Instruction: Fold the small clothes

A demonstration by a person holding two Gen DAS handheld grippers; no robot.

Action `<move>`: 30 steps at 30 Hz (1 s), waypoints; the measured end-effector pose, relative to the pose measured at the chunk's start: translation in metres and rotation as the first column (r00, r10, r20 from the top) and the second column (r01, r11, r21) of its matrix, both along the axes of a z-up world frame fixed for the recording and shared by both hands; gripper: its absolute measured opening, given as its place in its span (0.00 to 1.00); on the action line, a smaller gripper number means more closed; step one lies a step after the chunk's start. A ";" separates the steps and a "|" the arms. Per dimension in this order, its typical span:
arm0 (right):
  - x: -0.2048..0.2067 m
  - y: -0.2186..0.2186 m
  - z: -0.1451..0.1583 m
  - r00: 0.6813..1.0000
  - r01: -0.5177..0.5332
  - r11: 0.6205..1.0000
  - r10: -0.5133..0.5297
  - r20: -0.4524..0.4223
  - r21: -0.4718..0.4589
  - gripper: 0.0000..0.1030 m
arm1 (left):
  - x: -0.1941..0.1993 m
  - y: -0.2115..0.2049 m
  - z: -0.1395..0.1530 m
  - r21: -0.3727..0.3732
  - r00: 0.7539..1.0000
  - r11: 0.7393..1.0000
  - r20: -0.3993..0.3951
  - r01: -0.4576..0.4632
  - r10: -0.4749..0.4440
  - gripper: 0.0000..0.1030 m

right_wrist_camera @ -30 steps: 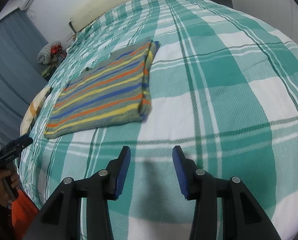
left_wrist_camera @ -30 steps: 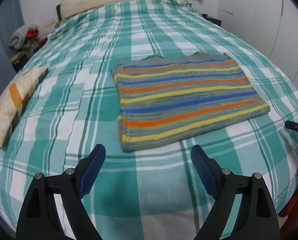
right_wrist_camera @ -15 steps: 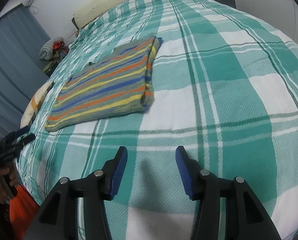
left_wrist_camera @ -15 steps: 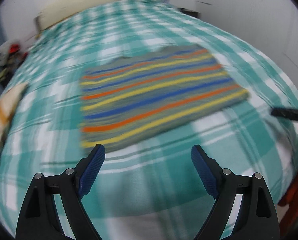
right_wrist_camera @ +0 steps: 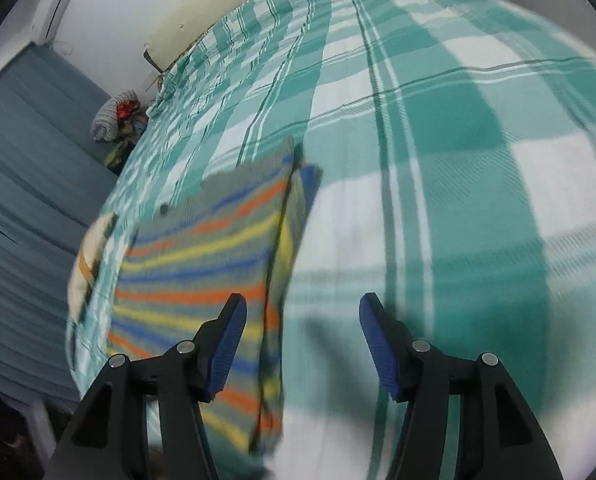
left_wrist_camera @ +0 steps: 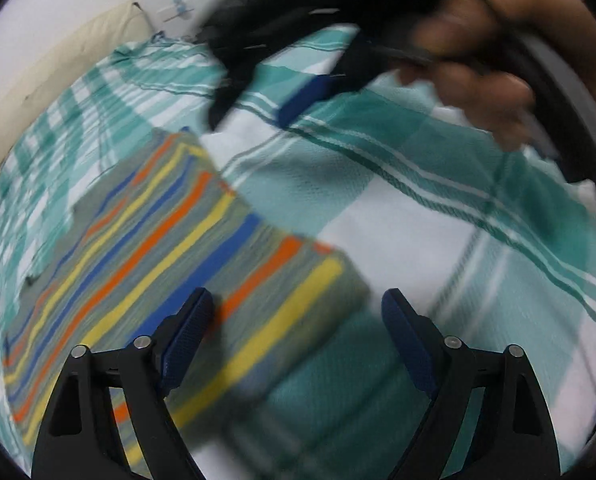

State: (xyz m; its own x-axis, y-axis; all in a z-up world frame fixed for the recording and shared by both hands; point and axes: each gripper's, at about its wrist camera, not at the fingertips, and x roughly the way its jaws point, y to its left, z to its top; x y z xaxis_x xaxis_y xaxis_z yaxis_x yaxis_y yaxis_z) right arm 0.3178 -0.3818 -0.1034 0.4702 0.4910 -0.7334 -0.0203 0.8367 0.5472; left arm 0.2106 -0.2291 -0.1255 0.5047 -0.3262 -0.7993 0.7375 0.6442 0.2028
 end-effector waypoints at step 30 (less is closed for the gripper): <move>0.124 0.320 0.063 0.958 -0.265 0.964 0.267 0.109 -0.031 0.07 | -0.011 0.343 0.055 -0.550 0.693 0.447 -0.404 -0.705 0.597 0.09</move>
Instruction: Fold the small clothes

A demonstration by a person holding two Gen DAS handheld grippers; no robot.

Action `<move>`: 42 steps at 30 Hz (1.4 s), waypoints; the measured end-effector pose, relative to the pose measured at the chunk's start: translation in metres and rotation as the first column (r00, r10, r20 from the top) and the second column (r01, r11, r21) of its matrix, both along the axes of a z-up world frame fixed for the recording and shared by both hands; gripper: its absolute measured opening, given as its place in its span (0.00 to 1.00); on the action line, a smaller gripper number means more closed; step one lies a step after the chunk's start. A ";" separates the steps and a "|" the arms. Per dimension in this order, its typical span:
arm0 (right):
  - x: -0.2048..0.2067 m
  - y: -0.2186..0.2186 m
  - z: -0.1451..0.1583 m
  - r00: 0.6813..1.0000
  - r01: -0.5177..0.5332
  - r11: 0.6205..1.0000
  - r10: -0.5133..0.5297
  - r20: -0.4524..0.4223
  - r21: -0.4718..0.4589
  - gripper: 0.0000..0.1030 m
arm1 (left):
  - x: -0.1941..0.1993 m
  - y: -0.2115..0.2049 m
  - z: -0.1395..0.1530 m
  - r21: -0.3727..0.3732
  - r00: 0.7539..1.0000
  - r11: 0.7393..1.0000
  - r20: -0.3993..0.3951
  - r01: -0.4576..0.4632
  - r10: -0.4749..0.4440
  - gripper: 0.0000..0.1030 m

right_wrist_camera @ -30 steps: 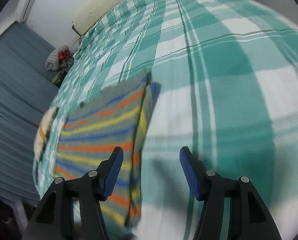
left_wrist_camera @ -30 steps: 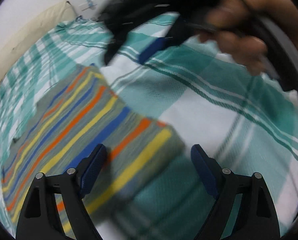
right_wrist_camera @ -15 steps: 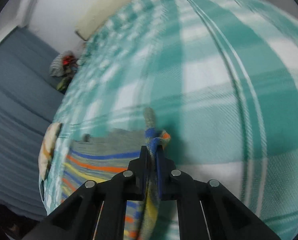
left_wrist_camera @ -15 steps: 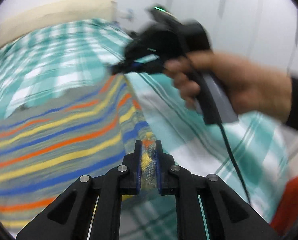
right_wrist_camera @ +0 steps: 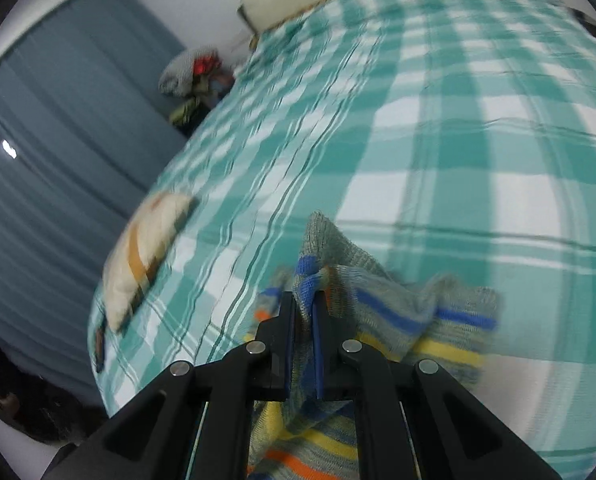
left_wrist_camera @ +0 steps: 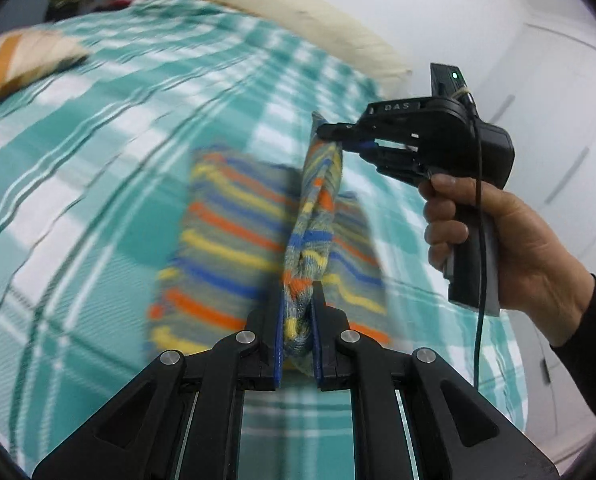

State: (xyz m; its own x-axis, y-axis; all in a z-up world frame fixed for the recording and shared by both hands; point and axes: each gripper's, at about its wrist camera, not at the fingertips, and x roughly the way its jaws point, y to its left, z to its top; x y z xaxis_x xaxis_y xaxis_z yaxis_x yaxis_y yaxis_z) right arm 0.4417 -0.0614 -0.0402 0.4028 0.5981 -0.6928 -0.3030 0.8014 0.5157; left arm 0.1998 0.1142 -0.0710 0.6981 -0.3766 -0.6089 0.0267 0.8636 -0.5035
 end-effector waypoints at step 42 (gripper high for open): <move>-0.226 -0.057 -0.022 0.975 -0.036 0.985 0.072 0.213 -0.169 0.40 | 0.174 0.023 -0.025 0.095 0.929 0.970 -0.323 0.222 -0.181 0.32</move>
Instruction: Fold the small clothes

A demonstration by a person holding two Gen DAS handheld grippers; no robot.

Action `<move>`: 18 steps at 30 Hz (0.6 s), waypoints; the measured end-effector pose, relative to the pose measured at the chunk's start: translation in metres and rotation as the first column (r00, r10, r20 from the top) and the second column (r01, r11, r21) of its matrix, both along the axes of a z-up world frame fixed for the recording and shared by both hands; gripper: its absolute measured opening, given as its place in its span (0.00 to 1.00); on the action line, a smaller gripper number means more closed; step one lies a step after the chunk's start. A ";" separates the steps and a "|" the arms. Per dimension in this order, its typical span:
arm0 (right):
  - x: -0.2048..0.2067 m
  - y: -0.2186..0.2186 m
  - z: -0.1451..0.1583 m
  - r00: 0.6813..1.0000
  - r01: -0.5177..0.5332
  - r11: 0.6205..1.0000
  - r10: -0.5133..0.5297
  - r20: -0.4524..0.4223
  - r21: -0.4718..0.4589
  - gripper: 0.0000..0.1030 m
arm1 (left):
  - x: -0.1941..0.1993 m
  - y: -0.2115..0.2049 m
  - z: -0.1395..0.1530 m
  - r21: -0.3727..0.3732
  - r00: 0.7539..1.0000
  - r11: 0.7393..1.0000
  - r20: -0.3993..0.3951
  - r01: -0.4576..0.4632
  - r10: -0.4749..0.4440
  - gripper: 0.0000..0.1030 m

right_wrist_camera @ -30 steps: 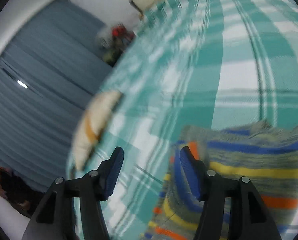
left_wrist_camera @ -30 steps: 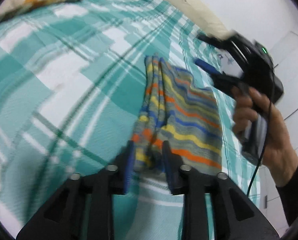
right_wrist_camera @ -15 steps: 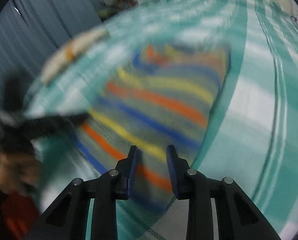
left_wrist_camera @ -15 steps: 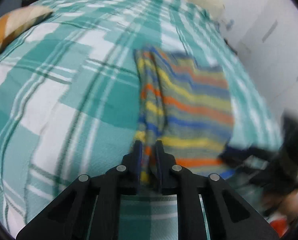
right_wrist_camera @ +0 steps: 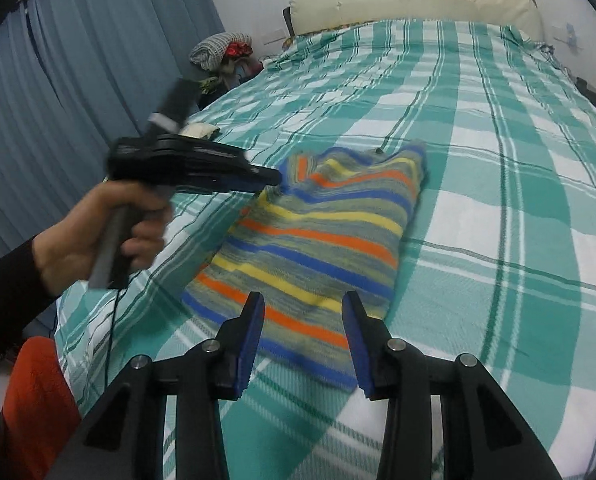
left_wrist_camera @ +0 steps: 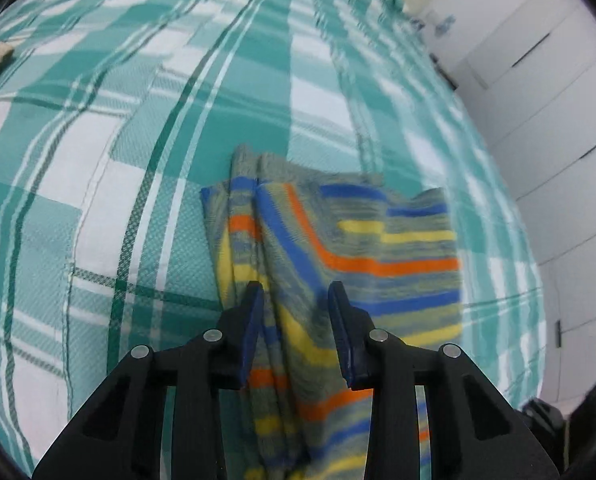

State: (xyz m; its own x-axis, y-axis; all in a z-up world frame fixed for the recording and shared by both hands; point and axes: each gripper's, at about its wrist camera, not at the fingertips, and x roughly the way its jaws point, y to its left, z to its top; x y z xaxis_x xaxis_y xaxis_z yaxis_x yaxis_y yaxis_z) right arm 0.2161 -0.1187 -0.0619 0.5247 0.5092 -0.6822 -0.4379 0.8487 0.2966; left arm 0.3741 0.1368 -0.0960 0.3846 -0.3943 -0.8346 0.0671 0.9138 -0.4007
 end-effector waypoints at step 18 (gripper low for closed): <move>0.032 0.034 -0.055 0.986 -0.064 0.997 0.057 -0.158 -0.042 0.41 | -0.021 0.024 0.014 0.058 0.994 0.997 0.098 -0.050 0.044 0.59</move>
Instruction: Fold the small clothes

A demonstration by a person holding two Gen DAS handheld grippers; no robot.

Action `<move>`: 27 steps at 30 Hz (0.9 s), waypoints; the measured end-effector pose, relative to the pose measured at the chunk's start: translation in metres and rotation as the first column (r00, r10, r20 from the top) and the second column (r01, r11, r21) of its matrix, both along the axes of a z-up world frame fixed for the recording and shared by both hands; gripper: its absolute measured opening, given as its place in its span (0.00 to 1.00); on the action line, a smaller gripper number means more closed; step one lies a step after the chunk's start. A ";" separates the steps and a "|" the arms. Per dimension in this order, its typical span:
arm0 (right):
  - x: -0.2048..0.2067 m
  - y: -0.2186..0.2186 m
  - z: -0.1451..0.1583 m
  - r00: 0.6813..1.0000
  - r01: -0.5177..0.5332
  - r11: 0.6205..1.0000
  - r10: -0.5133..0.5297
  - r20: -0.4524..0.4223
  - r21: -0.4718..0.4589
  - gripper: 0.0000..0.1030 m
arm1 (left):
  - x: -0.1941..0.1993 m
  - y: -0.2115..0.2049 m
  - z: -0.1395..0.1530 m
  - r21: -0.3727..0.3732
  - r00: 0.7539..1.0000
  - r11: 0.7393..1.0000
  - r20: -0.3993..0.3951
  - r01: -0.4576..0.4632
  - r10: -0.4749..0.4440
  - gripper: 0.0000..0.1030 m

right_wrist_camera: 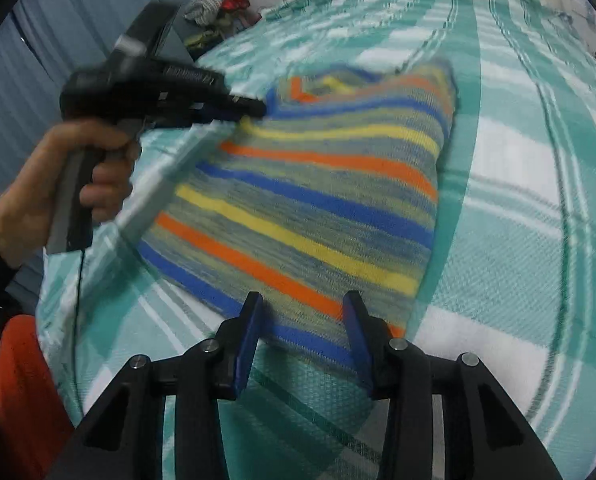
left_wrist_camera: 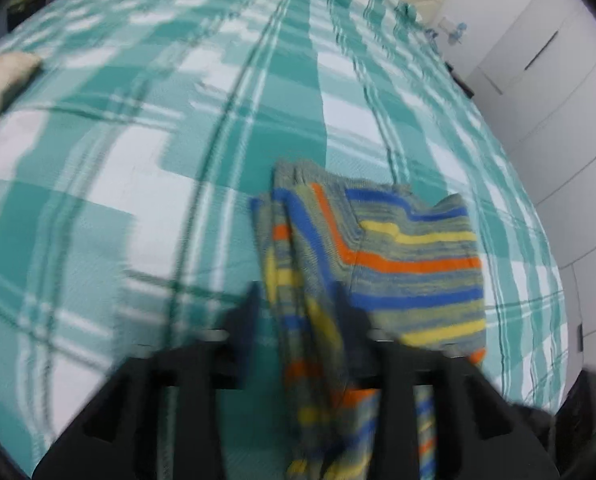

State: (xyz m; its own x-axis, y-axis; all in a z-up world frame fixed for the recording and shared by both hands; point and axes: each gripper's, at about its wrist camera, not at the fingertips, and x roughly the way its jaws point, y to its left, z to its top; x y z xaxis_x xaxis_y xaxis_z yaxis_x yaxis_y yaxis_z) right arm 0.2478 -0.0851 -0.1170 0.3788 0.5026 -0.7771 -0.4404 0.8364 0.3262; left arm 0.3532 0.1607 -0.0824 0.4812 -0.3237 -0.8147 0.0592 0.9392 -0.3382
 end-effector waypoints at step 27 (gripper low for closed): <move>0.089 -0.063 0.078 0.984 0.128 0.946 -0.159 0.081 0.298 0.23 | -0.009 -0.078 0.045 -0.228 0.974 0.955 0.172 0.188 -0.150 0.17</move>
